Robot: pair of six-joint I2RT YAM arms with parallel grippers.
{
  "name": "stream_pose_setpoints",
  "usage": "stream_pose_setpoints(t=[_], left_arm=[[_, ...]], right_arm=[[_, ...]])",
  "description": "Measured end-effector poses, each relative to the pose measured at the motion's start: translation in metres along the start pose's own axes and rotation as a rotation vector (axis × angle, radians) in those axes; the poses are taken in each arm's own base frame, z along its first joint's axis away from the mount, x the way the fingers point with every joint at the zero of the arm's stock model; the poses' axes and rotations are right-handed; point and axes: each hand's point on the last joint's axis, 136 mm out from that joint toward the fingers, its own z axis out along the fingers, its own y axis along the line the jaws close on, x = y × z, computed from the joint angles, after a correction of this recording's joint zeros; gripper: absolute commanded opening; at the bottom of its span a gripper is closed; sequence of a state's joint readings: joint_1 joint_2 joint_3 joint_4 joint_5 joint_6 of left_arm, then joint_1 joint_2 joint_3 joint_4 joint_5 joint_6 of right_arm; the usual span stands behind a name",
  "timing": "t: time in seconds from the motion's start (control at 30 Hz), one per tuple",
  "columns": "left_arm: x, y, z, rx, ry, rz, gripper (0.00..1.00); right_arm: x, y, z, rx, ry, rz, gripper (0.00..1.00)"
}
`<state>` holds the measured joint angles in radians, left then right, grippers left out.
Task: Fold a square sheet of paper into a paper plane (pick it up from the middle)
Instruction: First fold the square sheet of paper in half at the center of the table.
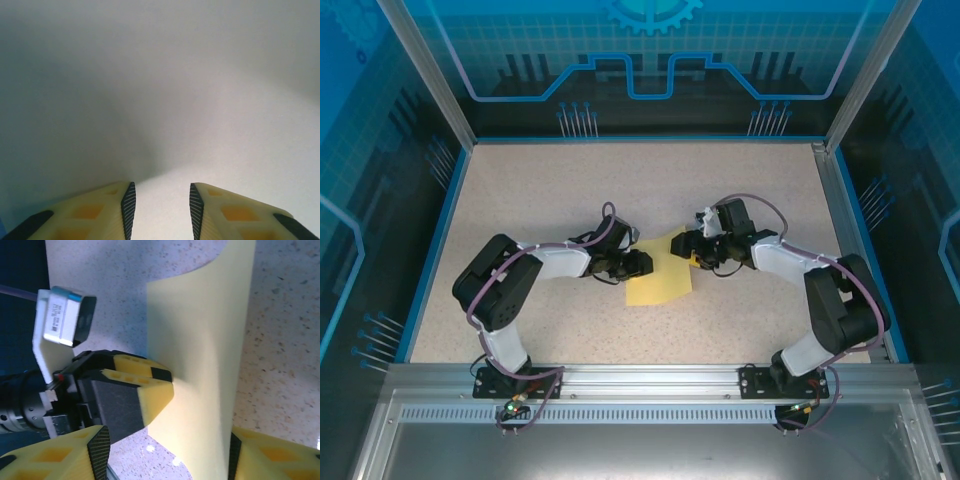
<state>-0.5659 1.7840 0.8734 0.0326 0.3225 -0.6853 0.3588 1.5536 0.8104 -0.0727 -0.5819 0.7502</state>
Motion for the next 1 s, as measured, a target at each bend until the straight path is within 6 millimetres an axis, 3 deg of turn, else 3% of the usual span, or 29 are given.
stream_pose_setpoints(t=[0.3, 0.57, 1.0], left_arm=[[-0.007, -0.025, -0.016, 0.08, -0.027, -0.04, 0.57], [-0.016, -0.048, -0.02, 0.19, -0.048, -0.095, 0.66], [-0.021, -0.046, -0.023, 0.283, -0.066, -0.193, 0.73]], right_arm=[[-0.004, 0.021, 0.0, -0.108, -0.003, -0.013, 0.67], [-0.008, 0.031, 0.001, -0.161, -0.004, -0.025, 0.78], [-0.008, 0.035, 0.011, -0.219, 0.012, -0.018, 0.87]])
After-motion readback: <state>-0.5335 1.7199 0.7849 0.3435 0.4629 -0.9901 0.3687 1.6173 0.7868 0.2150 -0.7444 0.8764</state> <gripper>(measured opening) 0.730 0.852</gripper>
